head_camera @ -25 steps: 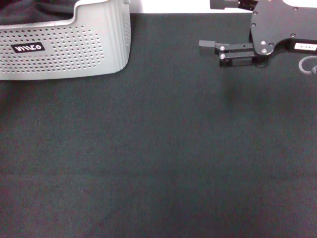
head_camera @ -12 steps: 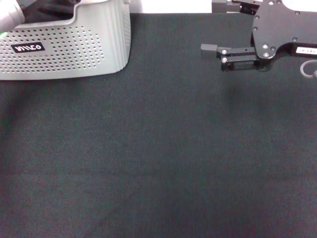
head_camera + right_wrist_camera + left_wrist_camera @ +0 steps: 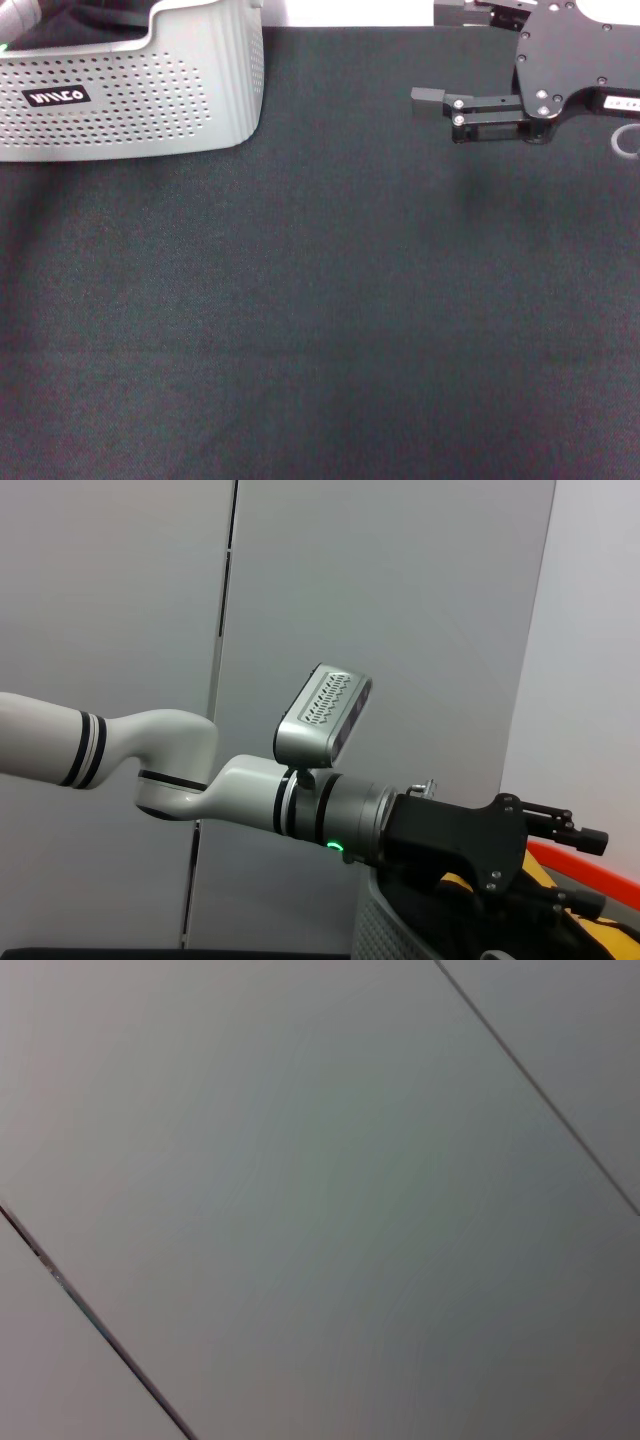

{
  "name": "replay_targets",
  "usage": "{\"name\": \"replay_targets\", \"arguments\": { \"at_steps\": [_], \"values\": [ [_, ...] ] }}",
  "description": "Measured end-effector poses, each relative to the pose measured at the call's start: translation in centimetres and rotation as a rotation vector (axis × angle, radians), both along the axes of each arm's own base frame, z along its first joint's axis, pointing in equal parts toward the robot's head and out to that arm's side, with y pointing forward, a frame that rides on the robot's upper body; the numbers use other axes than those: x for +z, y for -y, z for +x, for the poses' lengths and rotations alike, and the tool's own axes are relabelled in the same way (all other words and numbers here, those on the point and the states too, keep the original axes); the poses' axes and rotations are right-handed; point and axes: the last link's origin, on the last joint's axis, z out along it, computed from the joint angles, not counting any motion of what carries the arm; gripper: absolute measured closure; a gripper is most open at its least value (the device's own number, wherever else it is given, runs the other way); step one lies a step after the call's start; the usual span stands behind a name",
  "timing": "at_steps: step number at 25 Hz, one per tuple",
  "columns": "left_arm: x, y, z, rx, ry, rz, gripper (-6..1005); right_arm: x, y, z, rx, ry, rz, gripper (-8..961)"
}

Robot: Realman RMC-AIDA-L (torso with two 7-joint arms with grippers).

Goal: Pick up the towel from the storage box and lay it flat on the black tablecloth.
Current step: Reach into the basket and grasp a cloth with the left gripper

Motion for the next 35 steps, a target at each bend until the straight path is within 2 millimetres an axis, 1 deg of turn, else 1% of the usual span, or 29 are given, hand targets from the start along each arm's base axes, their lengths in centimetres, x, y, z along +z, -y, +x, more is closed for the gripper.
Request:
{"name": "replay_targets", "arguments": {
  "at_steps": [8,16,20,24,29,35],
  "values": [
    [-0.5,-0.3,-0.3,0.006,-0.116,0.037,367,0.1,-0.1,0.1,-0.002,0.000,0.004,116],
    [-1.3,-1.4,-0.2,0.068,-0.238,0.092,370,0.1,0.0,0.1,-0.003,-0.001,0.004,115],
    [-1.2,-1.5,-0.2,0.078,-0.262,0.106,372,0.2,0.1,0.2,-0.005,-0.002,0.007,115],
    [-0.8,-1.2,-0.7,0.092,-0.274,0.123,374,0.3,0.1,0.3,-0.006,-0.002,0.010,115],
    [-0.8,-0.9,-1.1,0.119,-0.317,0.122,513,0.3,0.1,0.2,-0.005,-0.004,0.009,116],
    [-1.5,-1.0,-0.8,0.128,-0.377,0.112,518,0.3,0.2,0.2,-0.004,-0.005,0.009,116]
  ]
}}
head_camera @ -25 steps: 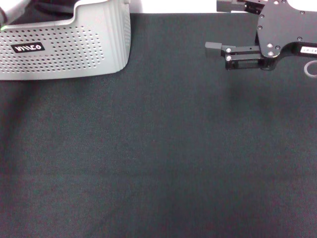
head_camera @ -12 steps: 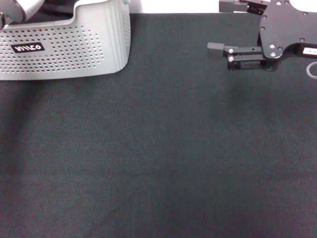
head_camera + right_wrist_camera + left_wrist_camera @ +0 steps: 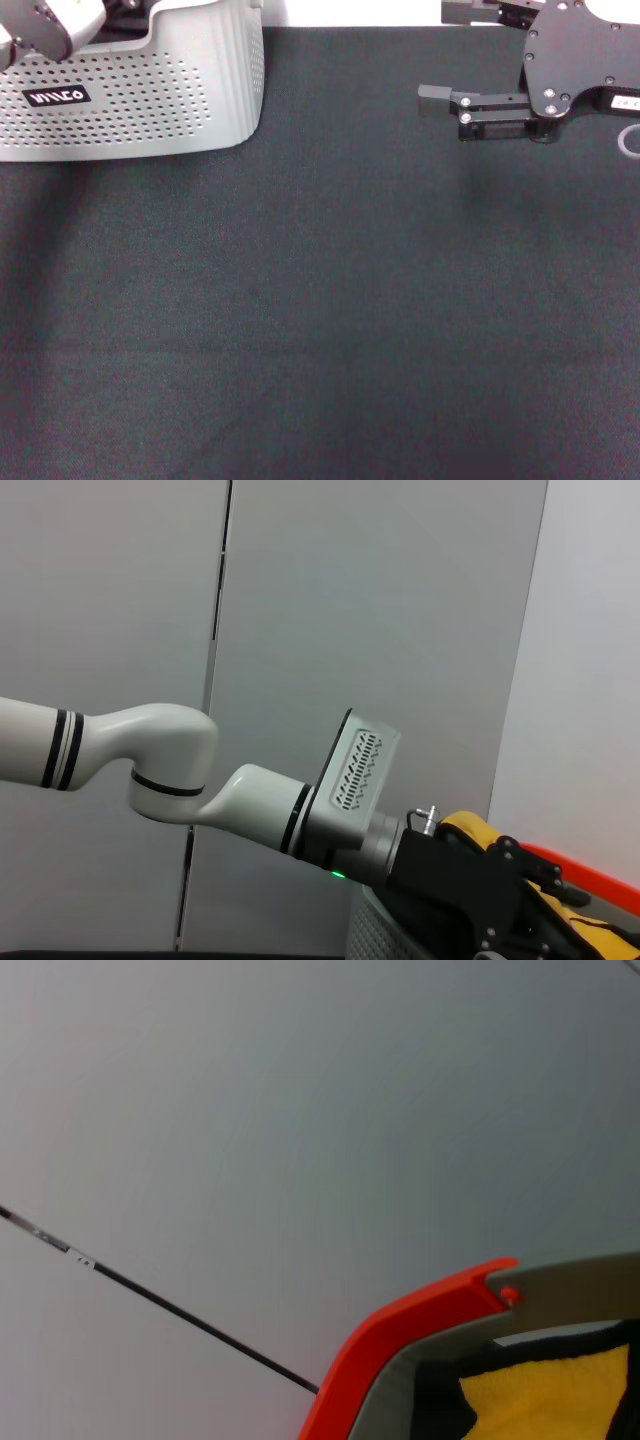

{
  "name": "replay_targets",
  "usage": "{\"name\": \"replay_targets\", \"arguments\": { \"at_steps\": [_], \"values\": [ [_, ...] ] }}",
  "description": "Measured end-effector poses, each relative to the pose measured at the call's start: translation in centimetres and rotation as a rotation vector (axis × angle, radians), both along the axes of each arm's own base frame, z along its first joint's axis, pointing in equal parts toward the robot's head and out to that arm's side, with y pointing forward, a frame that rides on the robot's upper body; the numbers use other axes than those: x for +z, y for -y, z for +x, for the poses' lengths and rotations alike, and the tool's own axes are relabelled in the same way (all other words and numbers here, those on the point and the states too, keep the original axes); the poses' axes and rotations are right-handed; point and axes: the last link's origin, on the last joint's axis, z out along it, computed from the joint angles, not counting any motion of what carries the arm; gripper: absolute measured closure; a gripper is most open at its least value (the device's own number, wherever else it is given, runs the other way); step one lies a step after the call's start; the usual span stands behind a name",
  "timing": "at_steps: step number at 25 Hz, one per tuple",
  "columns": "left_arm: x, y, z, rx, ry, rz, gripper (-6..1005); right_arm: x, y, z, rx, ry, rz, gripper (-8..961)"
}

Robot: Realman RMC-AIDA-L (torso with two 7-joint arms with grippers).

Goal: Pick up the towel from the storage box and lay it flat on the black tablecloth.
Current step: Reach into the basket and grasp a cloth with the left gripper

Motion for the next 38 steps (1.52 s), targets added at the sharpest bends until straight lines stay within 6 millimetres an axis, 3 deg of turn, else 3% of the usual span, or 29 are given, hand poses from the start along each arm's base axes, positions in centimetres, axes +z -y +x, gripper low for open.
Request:
{"name": "replay_targets", "arguments": {
  "at_steps": [8,27,32,38],
  "values": [
    [-0.12,-0.18,0.40,0.001,-0.028,0.017,525,0.01,0.25,0.16,0.003,-0.001,-0.008,115],
    [-0.58,-0.48,0.58,0.020,-0.053,0.036,766,0.45,0.65,0.26,0.012,-0.024,-0.016,115],
    [-0.45,-0.57,0.54,0.030,-0.052,0.049,963,0.47,0.70,0.30,0.011,-0.026,-0.017,116],
    [-0.20,-0.54,1.07,0.019,-0.018,0.061,989,0.52,0.69,0.29,0.011,-0.028,-0.016,115]
  ]
}}
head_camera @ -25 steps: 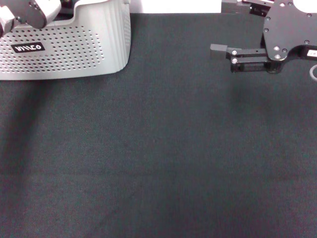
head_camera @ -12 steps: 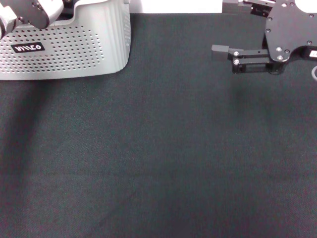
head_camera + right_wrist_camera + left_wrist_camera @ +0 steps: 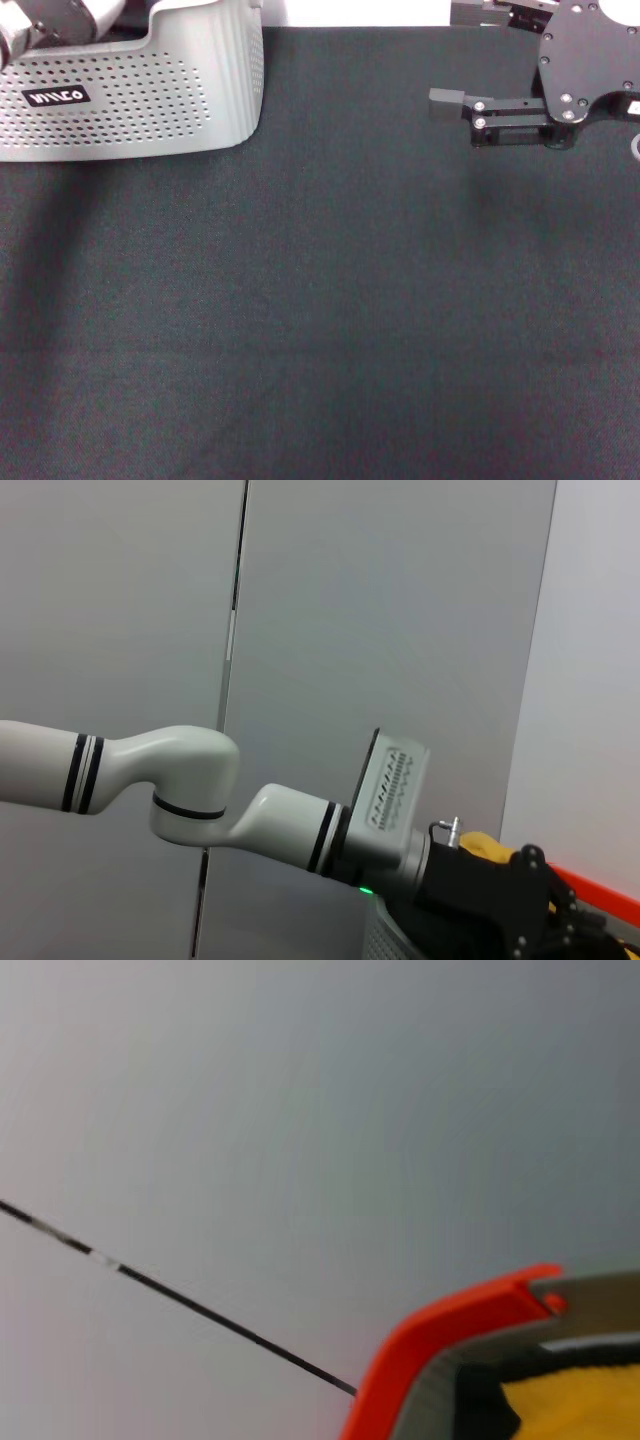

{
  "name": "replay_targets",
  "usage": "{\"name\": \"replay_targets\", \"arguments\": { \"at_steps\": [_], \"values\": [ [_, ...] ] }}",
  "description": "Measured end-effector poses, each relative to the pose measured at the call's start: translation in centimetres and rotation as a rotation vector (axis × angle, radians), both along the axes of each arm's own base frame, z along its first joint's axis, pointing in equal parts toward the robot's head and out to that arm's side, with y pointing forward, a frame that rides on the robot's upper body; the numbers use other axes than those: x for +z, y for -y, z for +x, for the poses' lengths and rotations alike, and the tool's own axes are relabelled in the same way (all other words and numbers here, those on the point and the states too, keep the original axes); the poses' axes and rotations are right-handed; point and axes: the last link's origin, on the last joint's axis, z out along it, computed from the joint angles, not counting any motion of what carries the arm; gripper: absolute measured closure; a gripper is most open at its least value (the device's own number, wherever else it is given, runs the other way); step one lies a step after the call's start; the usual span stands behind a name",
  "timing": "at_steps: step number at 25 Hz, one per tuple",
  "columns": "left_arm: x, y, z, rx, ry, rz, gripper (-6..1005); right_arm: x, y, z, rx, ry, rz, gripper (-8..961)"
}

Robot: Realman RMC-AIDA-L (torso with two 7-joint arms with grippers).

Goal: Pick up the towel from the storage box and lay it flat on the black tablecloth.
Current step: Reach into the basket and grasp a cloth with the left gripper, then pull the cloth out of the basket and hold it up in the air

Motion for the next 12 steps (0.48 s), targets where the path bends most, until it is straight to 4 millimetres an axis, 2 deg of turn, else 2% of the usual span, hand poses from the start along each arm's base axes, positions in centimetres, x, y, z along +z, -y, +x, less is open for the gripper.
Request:
{"name": "replay_targets", "arguments": {
  "at_steps": [7,12],
  "values": [
    [1.7,1.0,1.4,-0.022,0.206,0.033,990,0.2,0.0,0.1,-0.003,-0.003,0.005,115],
    [3.4,2.9,3.5,-0.097,0.405,0.007,990,0.3,0.0,0.2,-0.001,-0.004,0.004,116]
  ]
}}
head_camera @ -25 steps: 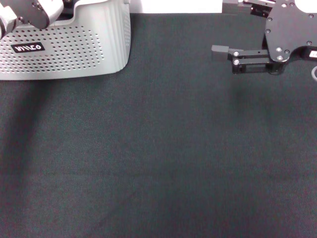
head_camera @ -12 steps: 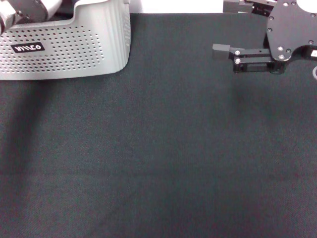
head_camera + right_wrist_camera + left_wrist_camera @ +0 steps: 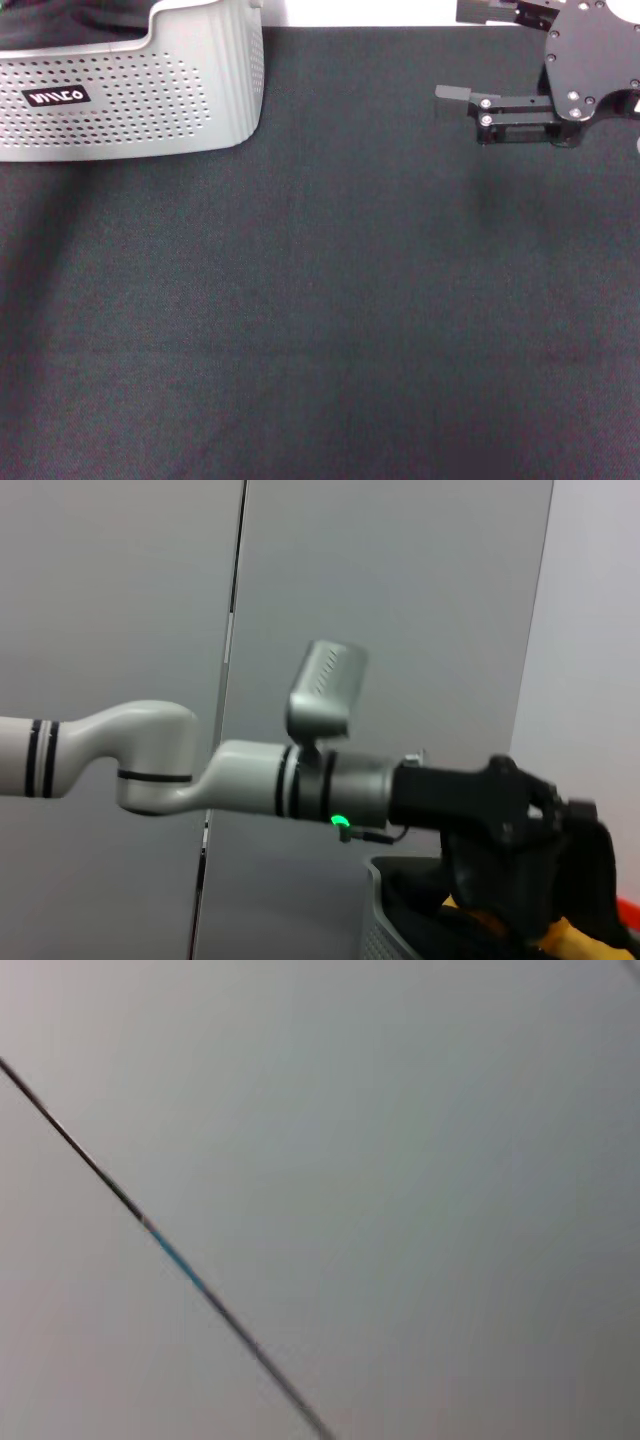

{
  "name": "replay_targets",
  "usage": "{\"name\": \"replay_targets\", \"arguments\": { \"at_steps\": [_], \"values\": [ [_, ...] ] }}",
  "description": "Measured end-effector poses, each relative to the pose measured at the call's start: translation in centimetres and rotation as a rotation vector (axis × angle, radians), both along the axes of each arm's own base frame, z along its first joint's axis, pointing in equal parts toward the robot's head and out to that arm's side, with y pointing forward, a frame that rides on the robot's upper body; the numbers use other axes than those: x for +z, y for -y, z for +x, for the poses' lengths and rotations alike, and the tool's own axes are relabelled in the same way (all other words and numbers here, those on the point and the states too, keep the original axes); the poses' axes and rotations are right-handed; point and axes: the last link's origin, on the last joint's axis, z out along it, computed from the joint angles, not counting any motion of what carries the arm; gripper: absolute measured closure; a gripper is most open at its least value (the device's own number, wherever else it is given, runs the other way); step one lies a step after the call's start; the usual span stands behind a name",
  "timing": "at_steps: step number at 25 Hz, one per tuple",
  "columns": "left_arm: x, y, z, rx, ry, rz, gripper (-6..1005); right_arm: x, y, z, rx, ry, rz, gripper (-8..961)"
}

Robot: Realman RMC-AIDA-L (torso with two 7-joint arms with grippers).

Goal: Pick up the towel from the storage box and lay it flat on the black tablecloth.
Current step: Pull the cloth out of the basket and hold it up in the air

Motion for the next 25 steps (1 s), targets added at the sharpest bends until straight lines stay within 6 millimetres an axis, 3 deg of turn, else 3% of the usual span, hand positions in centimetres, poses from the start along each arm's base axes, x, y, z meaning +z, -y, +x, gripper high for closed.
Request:
{"name": "replay_targets", "arguments": {
  "at_steps": [8,15,25],
  "values": [
    [3.9,4.4,2.6,-0.169,0.291,-0.165,991,0.0,0.1,0.2,-0.003,0.000,0.002,115],
    [6.9,8.2,3.6,-0.336,0.498,-0.274,992,0.1,0.1,0.4,-0.006,-0.001,0.005,115],
    [9.1,12.2,4.8,-0.521,0.599,-0.374,991,0.5,0.5,0.7,0.005,-0.014,-0.005,116]
  ]
}}
